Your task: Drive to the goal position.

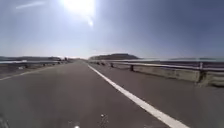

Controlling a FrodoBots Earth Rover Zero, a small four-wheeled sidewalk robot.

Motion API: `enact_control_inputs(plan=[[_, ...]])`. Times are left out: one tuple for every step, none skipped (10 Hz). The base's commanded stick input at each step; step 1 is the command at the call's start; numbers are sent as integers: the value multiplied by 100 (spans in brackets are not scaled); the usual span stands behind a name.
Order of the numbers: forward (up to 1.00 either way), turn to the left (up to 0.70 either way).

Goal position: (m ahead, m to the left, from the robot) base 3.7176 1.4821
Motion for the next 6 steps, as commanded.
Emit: enact_control_inputs(plan=[[85, 0], [85, 0], [85, 0], [85, 0], [85, 0], [85, 0]])
